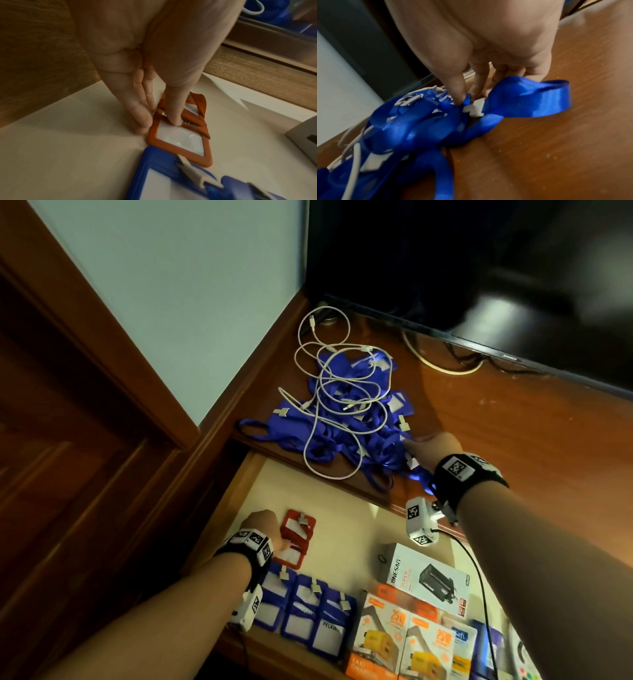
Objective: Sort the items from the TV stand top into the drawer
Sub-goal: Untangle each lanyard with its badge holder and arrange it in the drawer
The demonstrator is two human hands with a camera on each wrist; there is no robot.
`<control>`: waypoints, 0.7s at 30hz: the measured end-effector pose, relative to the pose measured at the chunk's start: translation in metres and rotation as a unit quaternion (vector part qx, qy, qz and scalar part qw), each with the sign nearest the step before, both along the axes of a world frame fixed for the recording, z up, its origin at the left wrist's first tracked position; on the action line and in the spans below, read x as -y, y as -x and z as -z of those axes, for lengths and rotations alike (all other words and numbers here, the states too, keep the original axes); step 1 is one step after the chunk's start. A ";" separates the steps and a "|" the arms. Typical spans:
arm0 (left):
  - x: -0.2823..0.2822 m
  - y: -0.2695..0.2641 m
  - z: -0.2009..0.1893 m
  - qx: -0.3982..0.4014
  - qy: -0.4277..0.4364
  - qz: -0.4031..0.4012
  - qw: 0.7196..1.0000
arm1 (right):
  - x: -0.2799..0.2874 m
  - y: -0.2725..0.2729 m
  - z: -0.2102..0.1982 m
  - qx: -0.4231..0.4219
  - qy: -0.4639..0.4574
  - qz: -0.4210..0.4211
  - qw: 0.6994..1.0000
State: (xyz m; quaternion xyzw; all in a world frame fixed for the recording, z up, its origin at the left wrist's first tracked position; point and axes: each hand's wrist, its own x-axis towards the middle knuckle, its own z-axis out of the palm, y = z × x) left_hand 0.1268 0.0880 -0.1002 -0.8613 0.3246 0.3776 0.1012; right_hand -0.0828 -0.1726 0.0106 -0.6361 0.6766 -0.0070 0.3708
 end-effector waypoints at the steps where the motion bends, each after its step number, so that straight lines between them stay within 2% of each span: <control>1: -0.001 0.000 -0.001 -0.002 0.000 -0.001 1.000 | -0.001 0.000 -0.003 0.007 -0.002 0.003 1.000; 9: -0.003 -0.006 -0.014 -0.031 0.000 -0.002 1.000 | 0.003 0.017 -0.028 0.104 0.004 0.112 0.988; 14: 0.002 -0.012 -0.043 -0.019 0.042 0.009 0.999 | 0.001 0.026 -0.075 0.110 0.103 0.092 0.984; 18: 0.016 -0.003 -0.109 -0.038 0.109 0.044 0.992 | -0.002 0.035 -0.118 0.089 0.208 0.054 0.973; 21: 0.039 0.015 -0.173 -0.036 0.210 0.086 0.973 | -0.008 0.043 -0.151 0.096 0.281 0.030 0.954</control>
